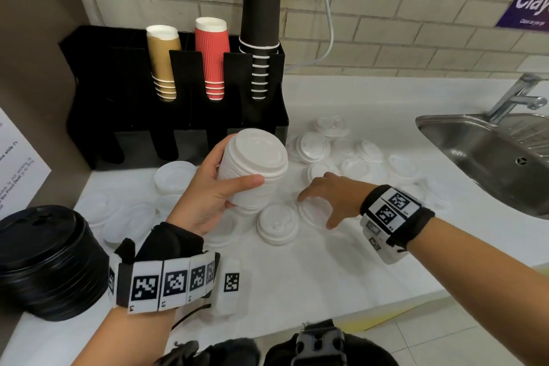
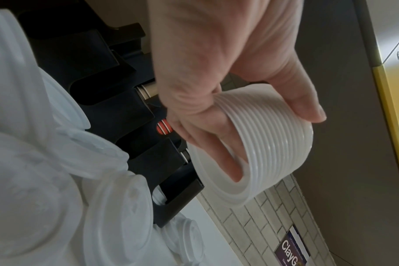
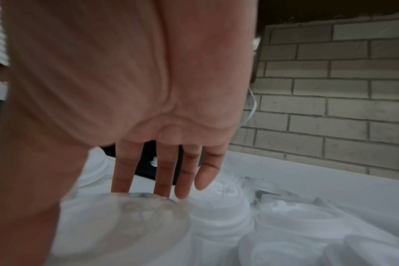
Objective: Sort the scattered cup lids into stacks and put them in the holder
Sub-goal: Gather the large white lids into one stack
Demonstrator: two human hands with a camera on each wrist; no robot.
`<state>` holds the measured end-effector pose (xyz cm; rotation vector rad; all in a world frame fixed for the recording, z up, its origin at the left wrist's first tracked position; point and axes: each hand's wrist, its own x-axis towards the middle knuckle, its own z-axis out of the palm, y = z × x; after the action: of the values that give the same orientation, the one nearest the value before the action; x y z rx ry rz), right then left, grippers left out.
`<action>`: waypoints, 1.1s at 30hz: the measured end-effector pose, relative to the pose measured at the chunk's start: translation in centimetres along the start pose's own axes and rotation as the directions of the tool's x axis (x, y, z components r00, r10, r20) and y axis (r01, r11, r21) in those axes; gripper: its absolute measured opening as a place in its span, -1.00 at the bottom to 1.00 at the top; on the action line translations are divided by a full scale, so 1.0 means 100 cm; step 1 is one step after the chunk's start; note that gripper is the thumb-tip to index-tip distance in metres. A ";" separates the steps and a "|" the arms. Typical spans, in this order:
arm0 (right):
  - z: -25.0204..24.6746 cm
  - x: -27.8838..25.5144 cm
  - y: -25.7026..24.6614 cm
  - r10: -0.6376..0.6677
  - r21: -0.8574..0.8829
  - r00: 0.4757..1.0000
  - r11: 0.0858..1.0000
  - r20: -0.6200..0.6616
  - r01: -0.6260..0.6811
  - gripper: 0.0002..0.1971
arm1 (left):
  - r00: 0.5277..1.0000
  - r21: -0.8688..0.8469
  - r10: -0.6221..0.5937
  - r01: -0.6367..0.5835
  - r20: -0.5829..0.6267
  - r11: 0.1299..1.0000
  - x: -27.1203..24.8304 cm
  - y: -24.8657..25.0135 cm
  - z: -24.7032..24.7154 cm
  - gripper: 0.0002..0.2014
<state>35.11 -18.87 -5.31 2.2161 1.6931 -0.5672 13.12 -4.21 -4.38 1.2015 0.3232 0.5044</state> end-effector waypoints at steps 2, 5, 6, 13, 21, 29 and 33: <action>-0.003 -0.004 0.003 0.020 0.104 0.999 0.994 -0.044 -0.015 -0.21 | 1.000 -0.005 0.001 -0.001 -0.003 1.000 -0.001 0.001 0.000 -0.24; -0.017 -0.018 0.009 0.062 0.461 0.968 0.886 -0.244 0.059 -0.32 | 1.000 -0.002 -0.002 0.002 -0.004 1.000 -0.003 0.000 -0.001 -0.24; -0.022 -0.024 0.009 0.088 0.582 0.943 0.803 -0.321 0.123 -0.38 | 1.000 0.000 -0.005 0.005 -0.004 1.000 -0.003 0.000 0.000 -0.23; -0.038 -0.046 -0.047 0.246 0.762 0.731 0.346 -0.636 0.547 -0.57 | 0.999 0.027 -0.043 0.043 0.008 0.999 -0.003 -0.005 0.013 -0.11; -0.021 -0.035 -0.081 0.408 0.753 0.633 0.360 -0.658 0.551 -0.54 | 1.000 0.057 -0.022 0.022 0.008 0.998 -0.003 -0.006 0.020 -0.13; -0.024 -0.040 -0.083 0.360 0.719 0.627 0.429 -0.691 0.546 -0.62 | 0.996 0.139 -0.045 0.034 0.075 0.990 -0.003 -0.009 0.016 -0.11; -0.024 -0.040 -0.082 0.323 0.688 0.623 0.501 -0.712 0.526 -0.58 | 0.998 0.113 -0.041 0.035 0.057 0.993 -0.002 -0.008 0.015 -0.15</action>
<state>26.62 -19.00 -1.21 3.5310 2.3296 -0.6034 13.83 -5.77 -4.61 1.3146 0.3267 0.4211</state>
